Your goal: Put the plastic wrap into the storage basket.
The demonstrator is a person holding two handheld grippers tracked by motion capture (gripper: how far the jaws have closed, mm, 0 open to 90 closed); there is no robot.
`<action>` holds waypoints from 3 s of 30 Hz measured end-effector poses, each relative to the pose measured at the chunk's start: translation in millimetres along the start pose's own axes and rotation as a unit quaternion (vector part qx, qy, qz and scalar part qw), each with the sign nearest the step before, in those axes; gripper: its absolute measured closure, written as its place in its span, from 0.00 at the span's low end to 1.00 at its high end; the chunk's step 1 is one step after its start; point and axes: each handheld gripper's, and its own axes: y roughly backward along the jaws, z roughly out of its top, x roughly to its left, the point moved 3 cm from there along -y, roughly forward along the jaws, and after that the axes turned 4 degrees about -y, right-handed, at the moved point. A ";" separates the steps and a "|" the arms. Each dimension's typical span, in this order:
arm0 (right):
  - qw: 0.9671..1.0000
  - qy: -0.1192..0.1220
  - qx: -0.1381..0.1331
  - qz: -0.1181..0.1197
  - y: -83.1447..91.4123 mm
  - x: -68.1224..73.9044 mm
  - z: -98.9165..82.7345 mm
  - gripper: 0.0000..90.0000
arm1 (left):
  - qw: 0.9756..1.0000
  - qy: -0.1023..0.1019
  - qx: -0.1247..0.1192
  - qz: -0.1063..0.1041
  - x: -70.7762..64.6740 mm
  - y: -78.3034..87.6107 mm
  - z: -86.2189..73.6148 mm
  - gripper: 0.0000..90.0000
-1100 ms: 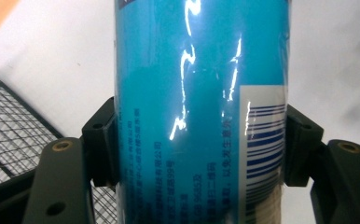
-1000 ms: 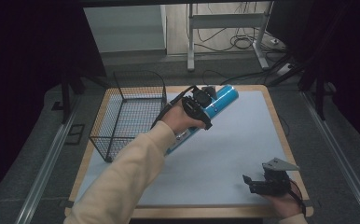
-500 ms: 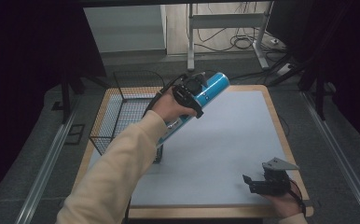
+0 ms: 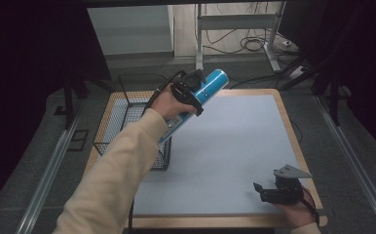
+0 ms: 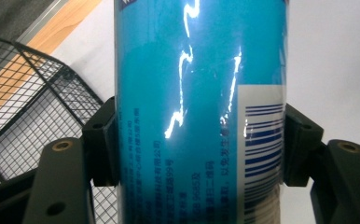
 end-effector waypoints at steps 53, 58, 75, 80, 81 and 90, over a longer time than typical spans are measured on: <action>1.000 -0.003 0.005 -0.005 -2.8 1.4 -1.5 0.12 | 0.992 0.097 0.059 0.056 113.9 -71.4 -47.3 0.35; 1.000 -0.003 0.008 -0.007 -3.5 0.2 -2.2 0.12 | 0.992 0.098 0.065 0.054 115.4 -83.3 -51.9 0.35; 1.000 -0.002 0.008 -0.008 -3.6 1.1 -2.2 0.12 | 0.990 0.096 0.088 0.056 117.6 -103.1 -61.8 0.35; 1.000 -0.002 0.008 -0.008 -3.7 0.9 -2.3 0.12 | 0.989 0.097 0.095 0.058 118.8 -109.8 -64.6 0.35; 1.000 -0.002 0.008 -0.007 -3.7 1.0 -2.3 0.12 | 0.989 0.096 0.096 0.059 118.9 -111.1 -65.1 0.35; 1.000 -0.001 0.009 -0.007 -3.7 1.7 -2.3 0.12 | 0.988 0.106 0.092 0.072 121.4 -113.7 -66.6 0.35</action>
